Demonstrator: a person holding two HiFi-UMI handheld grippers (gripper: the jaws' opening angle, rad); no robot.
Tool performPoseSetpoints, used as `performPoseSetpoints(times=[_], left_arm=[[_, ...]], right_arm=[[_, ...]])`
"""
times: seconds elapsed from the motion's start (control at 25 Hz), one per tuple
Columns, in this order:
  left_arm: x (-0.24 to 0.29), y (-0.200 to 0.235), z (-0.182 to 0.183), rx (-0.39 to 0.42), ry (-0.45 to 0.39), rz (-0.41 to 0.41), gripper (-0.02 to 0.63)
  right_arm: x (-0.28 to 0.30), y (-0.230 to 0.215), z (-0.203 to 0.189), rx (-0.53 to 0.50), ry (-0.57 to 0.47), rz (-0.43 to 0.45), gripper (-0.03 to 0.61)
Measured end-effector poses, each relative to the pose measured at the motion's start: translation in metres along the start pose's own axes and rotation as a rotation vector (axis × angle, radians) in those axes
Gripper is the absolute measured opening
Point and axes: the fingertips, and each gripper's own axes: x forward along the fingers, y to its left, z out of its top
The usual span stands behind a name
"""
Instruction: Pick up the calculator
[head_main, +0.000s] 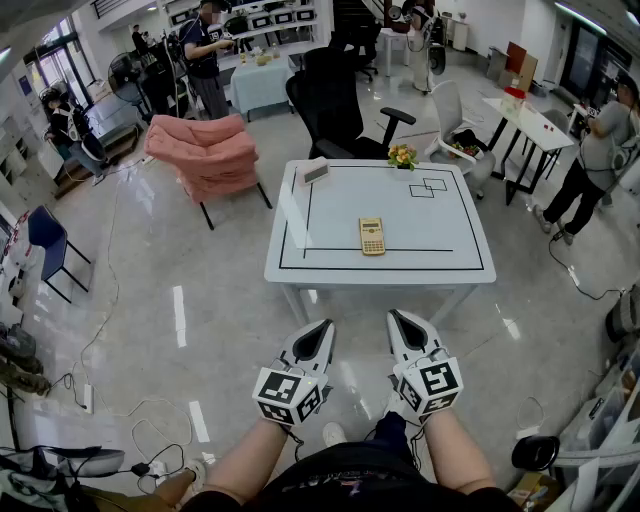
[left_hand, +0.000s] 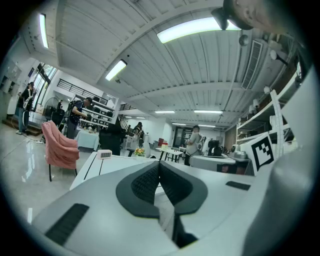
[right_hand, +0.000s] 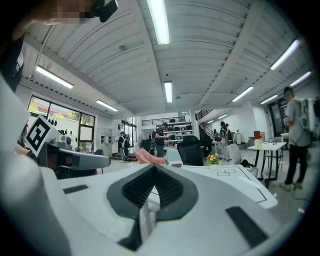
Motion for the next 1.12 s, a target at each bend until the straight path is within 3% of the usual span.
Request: performPoseSetpoints(times=[0.76, 0.84, 0.92, 0.96, 1.12], left_arm=[[-0.003, 0.007, 0.004, -0.003, -0.018, 0.001, 0.006], [-0.001, 0.007, 0.004, -0.003, -0.020, -0.021, 0.125], [0.001, 0.008, 0.004, -0.006, -0.021, -0.038, 0.279], [0.002, 0.009, 0.003, -0.007, -0.020, -0.040, 0.310], [0.010, 0.012, 0.000, -0.007, -0.012, -0.042, 0.344]], right_arm=[[0.004, 0.005, 0.003, 0.022, -0.006, -0.010, 0.002], [0.006, 0.006, 0.005, 0.031, -0.016, -0.006, 0.055], [0.009, 0.005, 0.006, 0.041, -0.025, -0.011, 0.242], [0.010, 0.003, 0.006, 0.037, -0.025, -0.021, 0.279], [0.017, -0.012, 0.006, 0.023, -0.018, -0.045, 0.284]])
